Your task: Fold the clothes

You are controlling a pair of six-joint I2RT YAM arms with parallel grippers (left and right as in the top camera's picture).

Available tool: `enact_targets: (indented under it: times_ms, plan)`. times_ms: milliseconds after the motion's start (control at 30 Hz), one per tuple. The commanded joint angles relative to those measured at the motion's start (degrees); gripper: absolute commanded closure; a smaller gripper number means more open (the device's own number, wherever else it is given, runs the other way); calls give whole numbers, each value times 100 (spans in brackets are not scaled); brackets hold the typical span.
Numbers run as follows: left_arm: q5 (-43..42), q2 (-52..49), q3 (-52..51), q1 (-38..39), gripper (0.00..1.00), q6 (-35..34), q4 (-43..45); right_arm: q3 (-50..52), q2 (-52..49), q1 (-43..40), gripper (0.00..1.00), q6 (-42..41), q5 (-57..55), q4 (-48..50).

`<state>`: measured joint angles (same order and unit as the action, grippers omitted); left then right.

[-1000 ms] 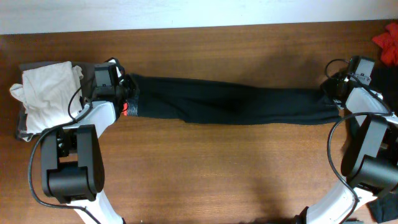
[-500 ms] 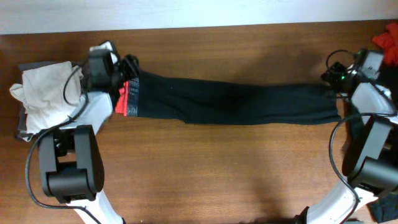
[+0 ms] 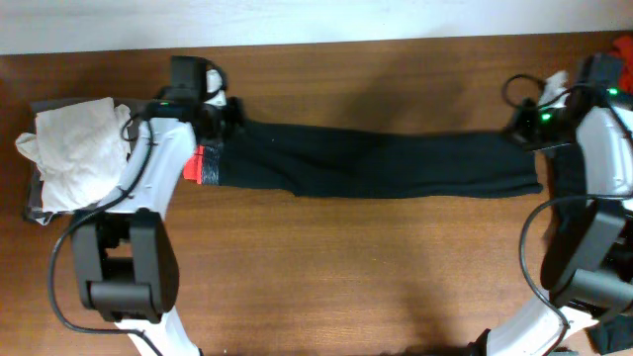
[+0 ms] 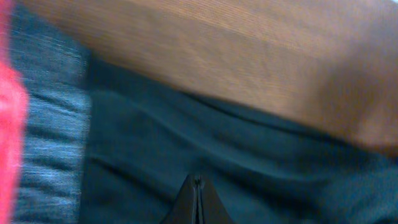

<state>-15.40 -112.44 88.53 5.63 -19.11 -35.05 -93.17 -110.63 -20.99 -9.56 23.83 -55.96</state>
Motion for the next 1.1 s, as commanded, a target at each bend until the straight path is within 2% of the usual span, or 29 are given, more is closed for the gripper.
enact_targets:
  times_ms: [0, 200, 567, 833, 1067]
  plan:
    - [284, -210, 48, 350, 99, 258, -26, 168, 26, 496, 96, 584, 168, -109]
    - [538, -437, 48, 702, 100, 254, -70, 428, -63, 1421, 96, 638, 120, 87]
    - [538, -564, 48, 734, 99, 254, -503, 437, -671, 2756, 96, 610, 107, 658]
    - [577, -807, 48, 734, 100, 254, -372, 435, -1349, 3252, 96, 308, 105, 1410]
    - [780, -1062, 48, 734, 99, 254, 168, 435, -1458, 3298, 96, 153, 122, 2111]
